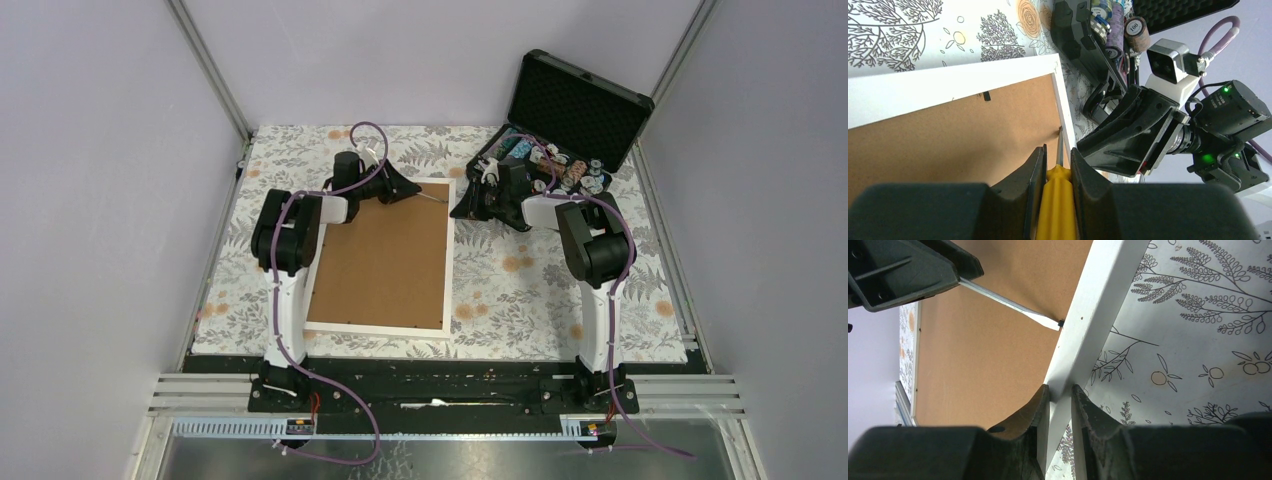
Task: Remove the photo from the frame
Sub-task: Release the photo frame item from the photo frame.
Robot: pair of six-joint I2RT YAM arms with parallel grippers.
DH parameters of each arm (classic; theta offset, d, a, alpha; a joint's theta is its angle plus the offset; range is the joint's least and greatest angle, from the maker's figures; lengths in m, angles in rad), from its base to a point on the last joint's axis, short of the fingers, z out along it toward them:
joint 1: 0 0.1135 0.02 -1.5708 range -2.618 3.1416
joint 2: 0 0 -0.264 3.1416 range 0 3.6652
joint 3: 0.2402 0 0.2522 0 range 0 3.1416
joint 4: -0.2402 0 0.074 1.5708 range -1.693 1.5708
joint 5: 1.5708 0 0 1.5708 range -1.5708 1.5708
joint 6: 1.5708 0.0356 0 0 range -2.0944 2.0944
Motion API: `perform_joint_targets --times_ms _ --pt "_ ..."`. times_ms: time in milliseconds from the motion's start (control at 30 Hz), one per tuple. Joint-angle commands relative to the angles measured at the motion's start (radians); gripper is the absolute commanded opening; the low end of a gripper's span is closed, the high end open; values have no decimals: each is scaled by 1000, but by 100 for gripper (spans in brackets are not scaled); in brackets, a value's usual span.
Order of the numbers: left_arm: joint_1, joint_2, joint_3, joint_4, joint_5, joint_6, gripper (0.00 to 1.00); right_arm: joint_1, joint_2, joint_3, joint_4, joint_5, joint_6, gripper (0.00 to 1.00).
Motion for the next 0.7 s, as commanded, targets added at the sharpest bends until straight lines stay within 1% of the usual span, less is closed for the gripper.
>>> perform_joint_targets --times_ms 0,200,367,667 --pt "-59 71 20 25 -1 -20 0 38 78 10 -38 40 -42 21" --pt "-75 82 -20 68 -27 -43 0 46 92 24 -47 44 -45 21" --pt "-99 67 -95 141 -52 -70 0 51 101 36 -48 45 -41 21" --pt "-137 76 -123 191 -97 -114 0 60 105 40 -51 53 -40 20"
